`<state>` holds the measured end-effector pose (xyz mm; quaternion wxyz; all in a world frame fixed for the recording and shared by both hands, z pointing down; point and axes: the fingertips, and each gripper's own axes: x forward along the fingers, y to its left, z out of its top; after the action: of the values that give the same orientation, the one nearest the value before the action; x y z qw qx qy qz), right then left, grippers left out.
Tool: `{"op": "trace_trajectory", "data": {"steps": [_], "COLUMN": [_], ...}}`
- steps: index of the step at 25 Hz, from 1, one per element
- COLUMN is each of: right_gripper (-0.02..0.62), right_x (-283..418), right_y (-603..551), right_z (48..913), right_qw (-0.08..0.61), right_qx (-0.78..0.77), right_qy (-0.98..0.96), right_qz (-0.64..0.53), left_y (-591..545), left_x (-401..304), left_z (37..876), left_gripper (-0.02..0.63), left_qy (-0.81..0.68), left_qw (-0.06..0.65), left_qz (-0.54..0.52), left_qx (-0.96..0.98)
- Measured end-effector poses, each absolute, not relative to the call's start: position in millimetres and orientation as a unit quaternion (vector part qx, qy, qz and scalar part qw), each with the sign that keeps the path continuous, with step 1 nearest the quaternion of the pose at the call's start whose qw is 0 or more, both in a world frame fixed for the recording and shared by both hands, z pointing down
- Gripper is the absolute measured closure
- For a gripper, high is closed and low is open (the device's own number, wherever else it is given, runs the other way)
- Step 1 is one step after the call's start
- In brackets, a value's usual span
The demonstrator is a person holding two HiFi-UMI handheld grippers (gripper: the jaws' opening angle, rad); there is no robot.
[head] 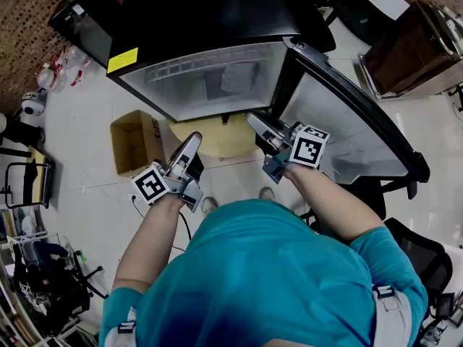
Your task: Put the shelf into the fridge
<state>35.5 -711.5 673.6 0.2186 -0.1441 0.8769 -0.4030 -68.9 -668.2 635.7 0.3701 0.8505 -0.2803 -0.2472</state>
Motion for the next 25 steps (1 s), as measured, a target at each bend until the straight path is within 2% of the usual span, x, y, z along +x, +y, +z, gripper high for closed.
{"op": "trace_trajectory", "data": {"steps": [5,9,16,21,25], "right_gripper": [0.594,0.594,0.594,0.594,0.594], "right_x": [128,156,61,18,-8], "right_y": [-553,-455,-307,-217,-178], "right_z": [565,510,481,449,443], "right_qw": [0.164,0.130,0.095,0.104,0.105], "right_qx": [-0.105,-0.080,-0.114,-0.160,-0.180], "right_qy": [0.926,0.958,0.964,0.957,0.953], "right_qz": [-0.322,-0.244,-0.219,-0.216,-0.220], "left_y": [-500,-398,-245,-145,-106], "left_x": [-4,23,-89,-149,-189], "left_z": [576,530,486,479,491], "left_gripper": [0.606,0.606,0.606,0.606,0.606], "left_qy": [-0.358,-0.375,-0.356,-0.330,-0.327], "left_qw": [0.355,0.273,0.202,0.199,0.214], "left_qz": [-0.191,-0.144,-0.139,-0.131,-0.120], "left_qx": [0.842,0.874,0.902,0.914,0.912]}}
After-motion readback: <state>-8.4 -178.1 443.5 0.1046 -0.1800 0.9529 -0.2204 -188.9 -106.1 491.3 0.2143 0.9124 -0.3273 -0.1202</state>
